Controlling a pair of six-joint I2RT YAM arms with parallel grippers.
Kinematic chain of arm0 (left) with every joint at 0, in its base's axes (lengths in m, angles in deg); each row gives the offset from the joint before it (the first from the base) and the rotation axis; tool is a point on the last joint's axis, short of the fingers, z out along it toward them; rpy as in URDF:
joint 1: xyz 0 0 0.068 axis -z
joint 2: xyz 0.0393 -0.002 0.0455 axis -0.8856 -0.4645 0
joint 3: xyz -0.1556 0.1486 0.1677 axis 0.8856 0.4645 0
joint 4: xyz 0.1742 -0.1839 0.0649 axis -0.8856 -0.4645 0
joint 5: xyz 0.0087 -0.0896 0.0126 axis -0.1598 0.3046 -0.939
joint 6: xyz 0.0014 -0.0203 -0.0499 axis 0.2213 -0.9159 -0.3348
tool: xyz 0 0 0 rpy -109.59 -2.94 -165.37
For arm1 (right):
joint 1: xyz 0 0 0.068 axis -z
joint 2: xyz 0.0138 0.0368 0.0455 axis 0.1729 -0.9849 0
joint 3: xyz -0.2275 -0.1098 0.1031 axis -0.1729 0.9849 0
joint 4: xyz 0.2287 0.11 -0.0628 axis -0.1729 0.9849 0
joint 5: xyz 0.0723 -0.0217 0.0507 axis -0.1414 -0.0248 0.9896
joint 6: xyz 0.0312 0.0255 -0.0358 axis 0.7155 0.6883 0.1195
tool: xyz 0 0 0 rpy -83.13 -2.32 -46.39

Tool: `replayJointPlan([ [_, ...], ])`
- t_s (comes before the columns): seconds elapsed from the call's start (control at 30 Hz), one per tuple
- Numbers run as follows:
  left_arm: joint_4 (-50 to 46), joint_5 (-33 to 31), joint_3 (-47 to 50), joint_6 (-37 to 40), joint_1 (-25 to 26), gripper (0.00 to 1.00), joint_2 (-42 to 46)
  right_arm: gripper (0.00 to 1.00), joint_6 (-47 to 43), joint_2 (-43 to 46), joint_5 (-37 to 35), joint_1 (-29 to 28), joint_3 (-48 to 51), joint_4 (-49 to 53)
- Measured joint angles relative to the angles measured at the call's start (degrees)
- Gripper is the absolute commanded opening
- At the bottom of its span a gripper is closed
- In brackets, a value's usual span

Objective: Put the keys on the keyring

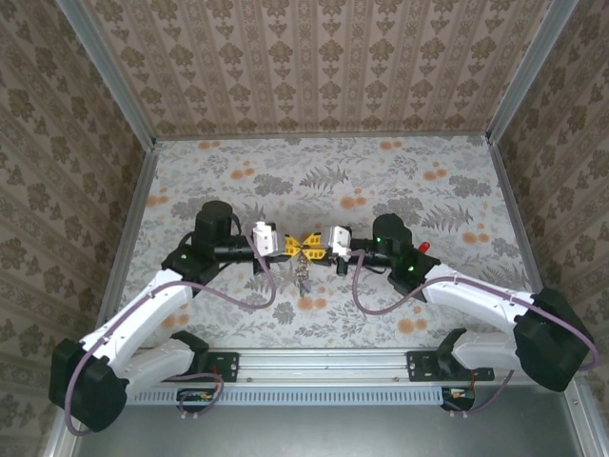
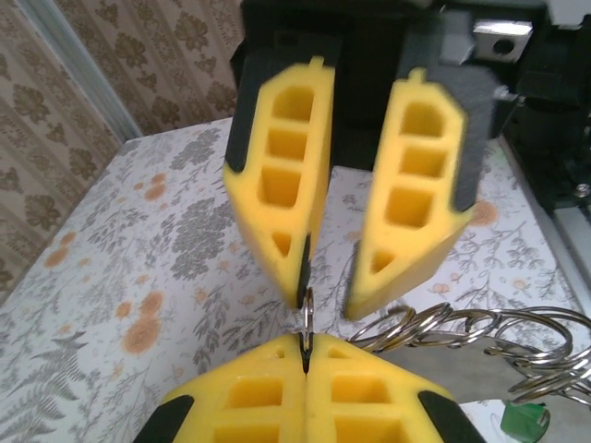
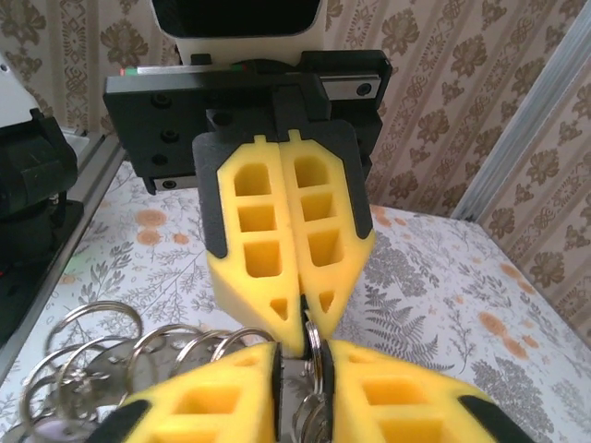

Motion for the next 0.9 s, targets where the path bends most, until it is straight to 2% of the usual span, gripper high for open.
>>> replayJointPlan([
  [0.1, -0.61, -2.64, 0.83, 2.25, 0.42, 0.0, 1.92, 0.35, -3.06, 2.97, -1.14, 0.0, 0.02, 3.52],
  [0.2, -2.86, -5.57, 0.52, 7.61, 1.9, 0.0, 2.73, 0.41, -5.77, 5.4, -2.05, 0.0, 0.0, 7.52],
  [0.47, -9.44, -19.74, -0.72, 24.44, 10.21, 0.0, 2.78, 0.47, -9.42, 9.11, -4.81, 0.0, 0.17, 15.19],
  [0.7, -10.36, -23.63, -1.01, 31.85, 11.5, 0.0, 2.78, 0.43, -9.6, 11.15, -6.34, 0.35, 2.29, 15.91],
  [0.9, -10.16, -23.67, -1.64, 33.35, 11.78, 0.0, 2.71, 0.36, -10.43, 10.67, -6.56, 0.37, 2.29, 16.44],
])
